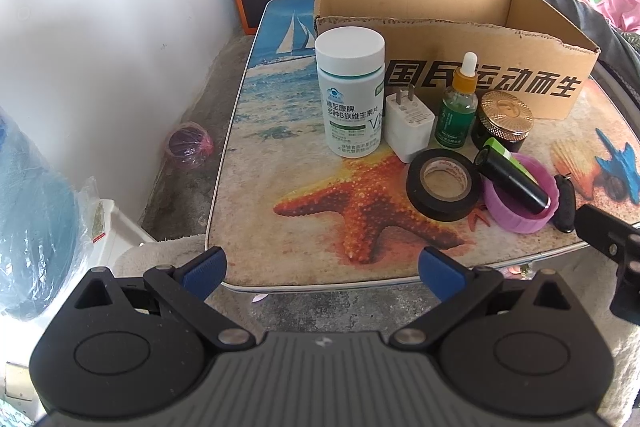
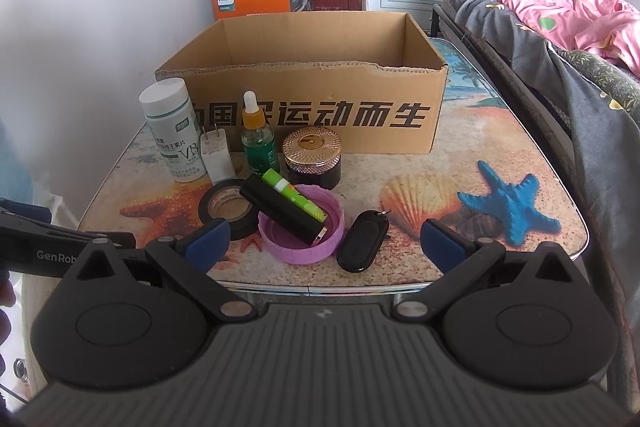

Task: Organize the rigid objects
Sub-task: 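Lower the right tool into the pink bowl and grasp the black cylinder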

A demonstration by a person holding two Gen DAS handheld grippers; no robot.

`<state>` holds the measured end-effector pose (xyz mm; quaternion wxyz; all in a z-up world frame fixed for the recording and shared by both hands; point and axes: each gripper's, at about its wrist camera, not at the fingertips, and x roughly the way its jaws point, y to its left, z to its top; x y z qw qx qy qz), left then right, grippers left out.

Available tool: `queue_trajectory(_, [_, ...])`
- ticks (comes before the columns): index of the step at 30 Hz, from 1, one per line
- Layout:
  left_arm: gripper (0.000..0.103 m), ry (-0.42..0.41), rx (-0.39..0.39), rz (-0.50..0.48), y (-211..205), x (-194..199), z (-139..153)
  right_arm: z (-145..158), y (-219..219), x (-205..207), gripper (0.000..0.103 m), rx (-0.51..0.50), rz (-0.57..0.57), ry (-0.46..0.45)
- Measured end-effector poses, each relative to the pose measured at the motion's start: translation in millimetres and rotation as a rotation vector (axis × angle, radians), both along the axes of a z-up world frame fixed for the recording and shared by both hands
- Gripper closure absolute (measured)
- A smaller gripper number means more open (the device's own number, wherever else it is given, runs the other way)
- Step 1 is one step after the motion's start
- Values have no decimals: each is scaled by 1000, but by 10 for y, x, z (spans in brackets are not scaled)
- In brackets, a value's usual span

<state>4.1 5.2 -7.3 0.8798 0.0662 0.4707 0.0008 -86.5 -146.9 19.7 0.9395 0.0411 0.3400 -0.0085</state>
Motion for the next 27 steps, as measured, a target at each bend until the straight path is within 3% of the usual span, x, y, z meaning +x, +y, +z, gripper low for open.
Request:
queue_trajectory(13, [0, 10, -2, -55, -142, 114, -91, -120, -162, 68, 1, 49, -22, -5])
queue_trajectory(20, [1, -23, -17, -172, -367, 125, -118, -213, -362, 103, 1, 97, -48, -20])
queue_trajectory(27, [2, -48, -116, -318, -537, 110, -153, -195, -593, 172, 5, 135, 21, -78])
